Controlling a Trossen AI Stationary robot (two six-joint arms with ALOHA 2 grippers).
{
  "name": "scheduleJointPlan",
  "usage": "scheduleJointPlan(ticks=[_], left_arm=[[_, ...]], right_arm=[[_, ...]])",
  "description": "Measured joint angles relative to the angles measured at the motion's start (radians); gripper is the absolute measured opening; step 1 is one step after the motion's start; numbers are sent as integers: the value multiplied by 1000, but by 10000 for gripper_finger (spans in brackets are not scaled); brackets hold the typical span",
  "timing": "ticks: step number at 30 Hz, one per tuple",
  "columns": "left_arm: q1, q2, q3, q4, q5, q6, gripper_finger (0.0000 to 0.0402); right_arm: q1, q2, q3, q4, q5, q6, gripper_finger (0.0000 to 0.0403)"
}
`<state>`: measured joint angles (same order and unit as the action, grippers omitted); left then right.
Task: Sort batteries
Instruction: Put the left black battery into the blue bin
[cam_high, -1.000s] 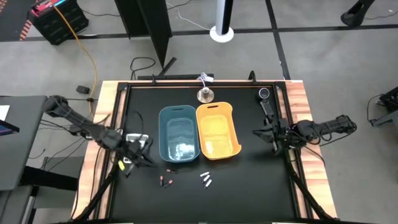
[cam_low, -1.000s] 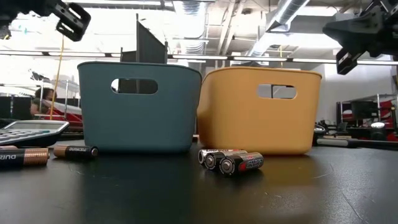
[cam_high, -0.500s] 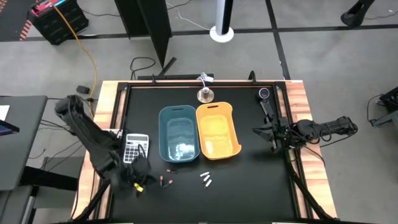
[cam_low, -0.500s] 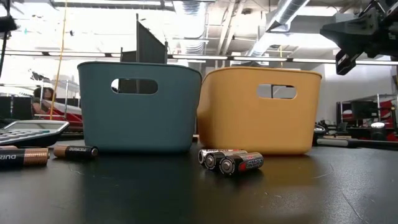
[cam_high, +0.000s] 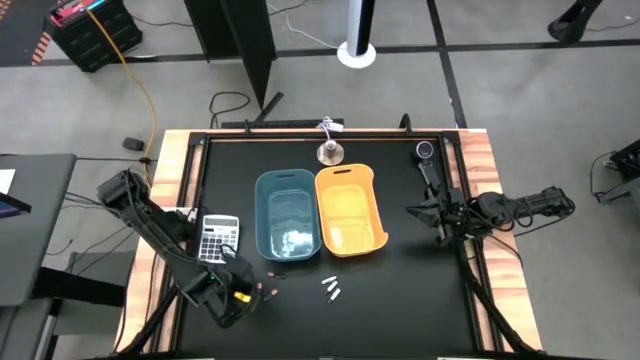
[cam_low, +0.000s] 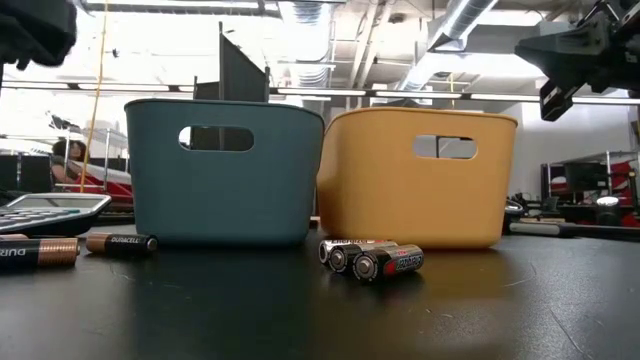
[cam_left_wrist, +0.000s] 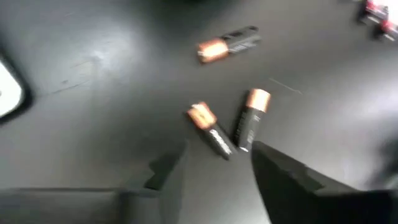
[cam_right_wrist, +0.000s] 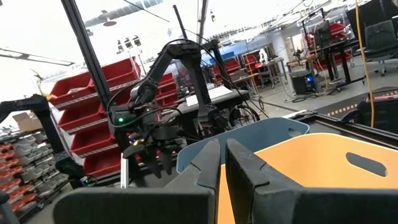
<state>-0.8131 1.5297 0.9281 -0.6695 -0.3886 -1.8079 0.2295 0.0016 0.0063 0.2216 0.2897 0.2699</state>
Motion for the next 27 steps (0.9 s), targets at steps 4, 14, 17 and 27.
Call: scheduleJointPlan(ticks=[4, 14, 17, 27], left_arm=[[33, 22, -10, 24, 22, -36, 221], [81, 76, -11, 45, 122, -56, 209], [90, 75, -11, 52, 121, -60, 209], [124, 135, -9, 93, 155, -50, 208]], right_arm=[[0, 0, 0, -1, 0, 2, 44], [-1, 0, 0, -2, 0, 2, 44], [-1, 0, 0, -2, 0, 1, 44], [-1, 0, 0, -4, 0, 1, 44]])
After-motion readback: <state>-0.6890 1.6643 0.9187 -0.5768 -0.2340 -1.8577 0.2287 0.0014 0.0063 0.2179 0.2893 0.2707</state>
